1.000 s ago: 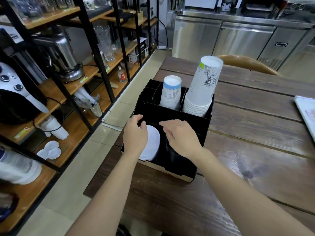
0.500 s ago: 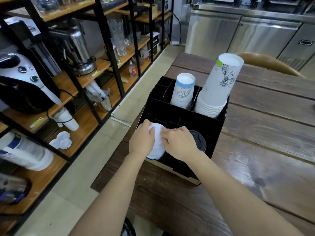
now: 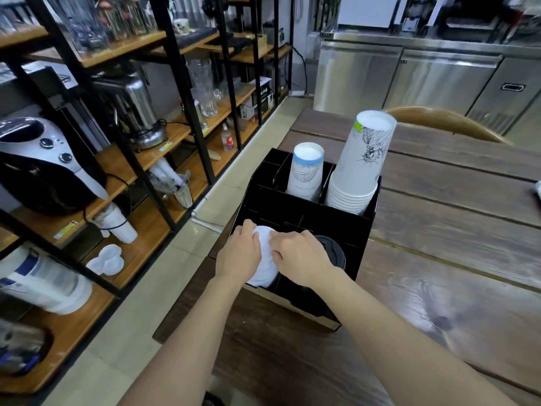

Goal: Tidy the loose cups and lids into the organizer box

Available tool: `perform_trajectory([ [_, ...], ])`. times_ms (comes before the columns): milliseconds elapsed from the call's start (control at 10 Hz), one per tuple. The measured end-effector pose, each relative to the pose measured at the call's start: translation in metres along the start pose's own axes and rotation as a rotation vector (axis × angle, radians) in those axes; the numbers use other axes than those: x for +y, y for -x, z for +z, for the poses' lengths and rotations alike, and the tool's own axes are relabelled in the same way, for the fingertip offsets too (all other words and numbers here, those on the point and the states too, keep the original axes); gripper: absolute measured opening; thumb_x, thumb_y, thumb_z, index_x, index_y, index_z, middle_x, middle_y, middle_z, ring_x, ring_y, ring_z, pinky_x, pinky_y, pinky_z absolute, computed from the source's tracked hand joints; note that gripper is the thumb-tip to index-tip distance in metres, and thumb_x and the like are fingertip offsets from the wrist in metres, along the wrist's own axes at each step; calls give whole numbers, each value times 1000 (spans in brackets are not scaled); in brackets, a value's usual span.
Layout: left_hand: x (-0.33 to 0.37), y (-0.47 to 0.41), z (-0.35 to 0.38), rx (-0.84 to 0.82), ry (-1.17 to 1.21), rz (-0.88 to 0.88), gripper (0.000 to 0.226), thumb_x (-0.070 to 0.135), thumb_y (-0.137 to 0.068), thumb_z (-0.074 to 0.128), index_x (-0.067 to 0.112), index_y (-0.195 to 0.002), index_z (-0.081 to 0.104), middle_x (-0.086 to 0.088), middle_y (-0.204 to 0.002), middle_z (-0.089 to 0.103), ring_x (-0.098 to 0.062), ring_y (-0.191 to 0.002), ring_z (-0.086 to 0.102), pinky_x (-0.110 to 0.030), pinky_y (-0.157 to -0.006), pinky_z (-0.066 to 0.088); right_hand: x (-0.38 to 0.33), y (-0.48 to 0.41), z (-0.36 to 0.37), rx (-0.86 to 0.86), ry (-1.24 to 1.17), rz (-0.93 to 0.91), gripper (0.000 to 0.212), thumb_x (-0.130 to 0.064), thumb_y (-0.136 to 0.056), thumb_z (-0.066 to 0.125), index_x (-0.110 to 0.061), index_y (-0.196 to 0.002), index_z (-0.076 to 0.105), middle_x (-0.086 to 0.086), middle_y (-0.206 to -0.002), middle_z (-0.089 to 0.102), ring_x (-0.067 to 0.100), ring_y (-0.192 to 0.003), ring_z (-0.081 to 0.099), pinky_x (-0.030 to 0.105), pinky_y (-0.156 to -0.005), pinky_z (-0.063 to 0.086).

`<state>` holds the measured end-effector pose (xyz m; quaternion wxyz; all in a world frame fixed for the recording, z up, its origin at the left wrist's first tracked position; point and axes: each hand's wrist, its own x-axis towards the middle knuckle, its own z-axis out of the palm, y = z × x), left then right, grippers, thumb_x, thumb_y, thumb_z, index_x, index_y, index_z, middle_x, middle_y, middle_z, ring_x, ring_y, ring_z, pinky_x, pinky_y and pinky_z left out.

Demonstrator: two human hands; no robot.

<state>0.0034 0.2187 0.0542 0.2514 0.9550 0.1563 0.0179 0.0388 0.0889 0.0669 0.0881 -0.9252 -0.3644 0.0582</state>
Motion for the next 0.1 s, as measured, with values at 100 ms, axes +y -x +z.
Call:
perform_trajectory([
  [100, -1, -5, -5, -35, -77, 16, 31, 25, -99, 32, 11, -125, 43, -13, -119, 55, -31, -101, 56, -42, -75, 46, 6, 4, -11, 4, -113, -7, 33, -20, -93, 42, -13, -124, 49, 8, -142, 45, 28, -127, 43, 38, -95, 29],
])
